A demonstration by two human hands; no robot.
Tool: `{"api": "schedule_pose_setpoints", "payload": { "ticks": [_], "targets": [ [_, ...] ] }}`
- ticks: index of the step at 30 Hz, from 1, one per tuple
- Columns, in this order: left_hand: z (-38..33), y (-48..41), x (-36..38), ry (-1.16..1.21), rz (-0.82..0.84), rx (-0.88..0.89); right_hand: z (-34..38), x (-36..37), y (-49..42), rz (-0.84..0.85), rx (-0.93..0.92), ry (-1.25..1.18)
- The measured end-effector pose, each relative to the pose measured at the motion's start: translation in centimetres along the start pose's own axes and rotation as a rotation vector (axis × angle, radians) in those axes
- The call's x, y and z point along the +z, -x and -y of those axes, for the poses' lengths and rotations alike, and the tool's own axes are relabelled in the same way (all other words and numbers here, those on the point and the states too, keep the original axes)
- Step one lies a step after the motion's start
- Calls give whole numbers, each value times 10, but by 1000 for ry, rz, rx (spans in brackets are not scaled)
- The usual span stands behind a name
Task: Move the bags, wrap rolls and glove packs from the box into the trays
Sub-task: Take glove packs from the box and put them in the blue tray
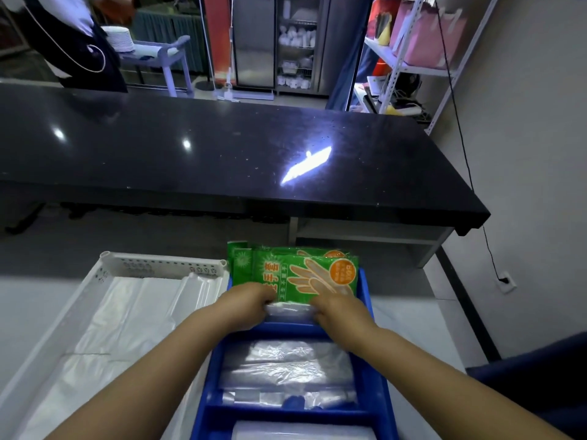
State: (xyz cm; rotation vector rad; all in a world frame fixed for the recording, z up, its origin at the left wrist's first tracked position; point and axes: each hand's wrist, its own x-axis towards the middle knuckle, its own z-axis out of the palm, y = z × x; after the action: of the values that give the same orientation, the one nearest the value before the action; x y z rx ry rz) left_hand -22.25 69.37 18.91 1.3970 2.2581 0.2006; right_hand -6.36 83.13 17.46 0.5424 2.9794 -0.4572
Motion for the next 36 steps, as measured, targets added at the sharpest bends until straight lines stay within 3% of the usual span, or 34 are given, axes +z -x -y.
{"api": "schedule_pose_setpoints", "payload": {
  "ticks": [2, 5, 9, 11, 14, 16, 21, 24, 27, 33, 36],
  "targets": [
    [2, -1, -10, 38, 55, 2, -4, -3, -3, 100, 34, -54],
    [1, 3, -18, -4, -101, 55, -4, -11, -5, 139, 65, -101],
    [-3, 5, -9, -143, -254, 194, 3, -19, -1, -52, -41, 111],
    [-3, 3, -3, -140, -278, 175, 0, -19, -1, -148, -118, 209],
    [-4, 1, 3, -138, -310, 104, -4, -16, 0, -145, -112, 252],
    [-6, 1, 6, -155, -294, 95, -4, -14, 0, -112, -86, 205],
    [-3, 5, 3, -244, -78, 133, -5, -11, -1, 18, -93, 136],
    [3, 8, -5, -309, -130, 156, -9, -17, 2, 37, -123, 151],
    [9, 16, -15, -269, -271, 128, -13, -30, 9, -33, -105, 159],
    [9, 29, -28, -160, -569, -9, -25, -52, 19, -350, -14, 35],
    [-1, 20, -27, -180, -604, 18, -30, -54, 13, -454, 90, -48]
  ]
}}
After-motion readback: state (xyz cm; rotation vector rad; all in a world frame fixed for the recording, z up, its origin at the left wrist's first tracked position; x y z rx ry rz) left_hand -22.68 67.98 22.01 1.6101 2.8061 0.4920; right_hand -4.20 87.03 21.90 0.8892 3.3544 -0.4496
